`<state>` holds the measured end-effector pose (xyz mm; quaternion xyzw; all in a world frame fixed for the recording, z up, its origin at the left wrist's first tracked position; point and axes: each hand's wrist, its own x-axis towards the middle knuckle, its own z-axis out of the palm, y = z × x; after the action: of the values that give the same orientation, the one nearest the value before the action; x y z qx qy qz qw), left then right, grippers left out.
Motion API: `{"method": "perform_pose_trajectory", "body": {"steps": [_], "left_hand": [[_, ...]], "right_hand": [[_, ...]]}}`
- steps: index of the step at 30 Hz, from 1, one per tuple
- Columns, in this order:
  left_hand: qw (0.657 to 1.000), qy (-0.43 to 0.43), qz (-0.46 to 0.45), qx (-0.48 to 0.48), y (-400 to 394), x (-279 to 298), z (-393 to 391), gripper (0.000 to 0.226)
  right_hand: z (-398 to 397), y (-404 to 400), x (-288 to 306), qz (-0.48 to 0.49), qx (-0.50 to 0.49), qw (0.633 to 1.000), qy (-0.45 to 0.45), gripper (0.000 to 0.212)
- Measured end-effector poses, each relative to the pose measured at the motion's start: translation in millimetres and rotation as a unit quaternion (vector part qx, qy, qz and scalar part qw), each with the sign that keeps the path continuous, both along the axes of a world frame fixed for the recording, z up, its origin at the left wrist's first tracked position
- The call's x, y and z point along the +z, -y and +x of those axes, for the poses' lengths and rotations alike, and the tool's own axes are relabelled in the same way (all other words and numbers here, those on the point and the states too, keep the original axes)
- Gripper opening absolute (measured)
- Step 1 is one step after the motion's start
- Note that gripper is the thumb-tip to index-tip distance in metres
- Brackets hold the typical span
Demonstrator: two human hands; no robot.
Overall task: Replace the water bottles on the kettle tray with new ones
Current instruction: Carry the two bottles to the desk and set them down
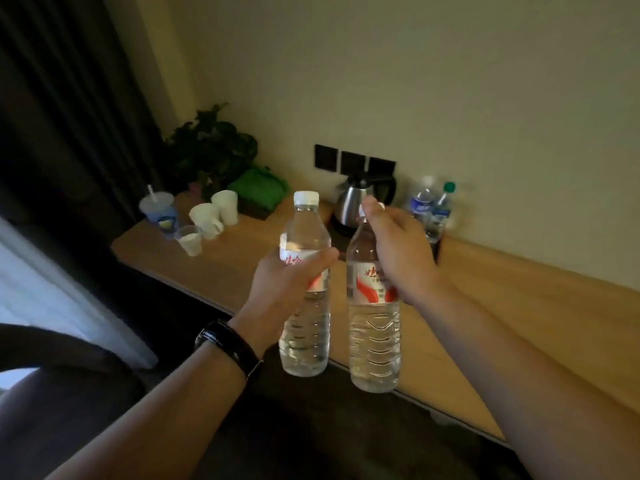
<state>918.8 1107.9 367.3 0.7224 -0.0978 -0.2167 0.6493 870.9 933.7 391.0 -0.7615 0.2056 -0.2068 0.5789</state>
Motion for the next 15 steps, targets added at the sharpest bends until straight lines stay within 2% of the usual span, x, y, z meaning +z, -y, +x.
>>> {"method": "perform_pose_trajectory", "body": {"steps": [5,9,11,15], "left_hand": [[0.997,-0.014,-0.022,-0.069,69,-15,31,0.021],[0.995,-0.020,-0.038,-0.092,122,-23,46,0.039],[0.994,-0.017,-0.041,-0.102,144,-27,56,0.038],[0.990,-0.009,-0.033,-0.139,182,-41,78,0.038]], "right_hand": [[12,55,-19,-0.014,-0.079,0.997,0.014,0.048],[27,100,-30,-0.023,-0.087,0.996,0.008,0.058],[34,122,-37,-0.016,-0.093,0.995,0.012,0.058],[46,158,-55,-0.021,-0.100,0.995,0.021,0.043]]}}
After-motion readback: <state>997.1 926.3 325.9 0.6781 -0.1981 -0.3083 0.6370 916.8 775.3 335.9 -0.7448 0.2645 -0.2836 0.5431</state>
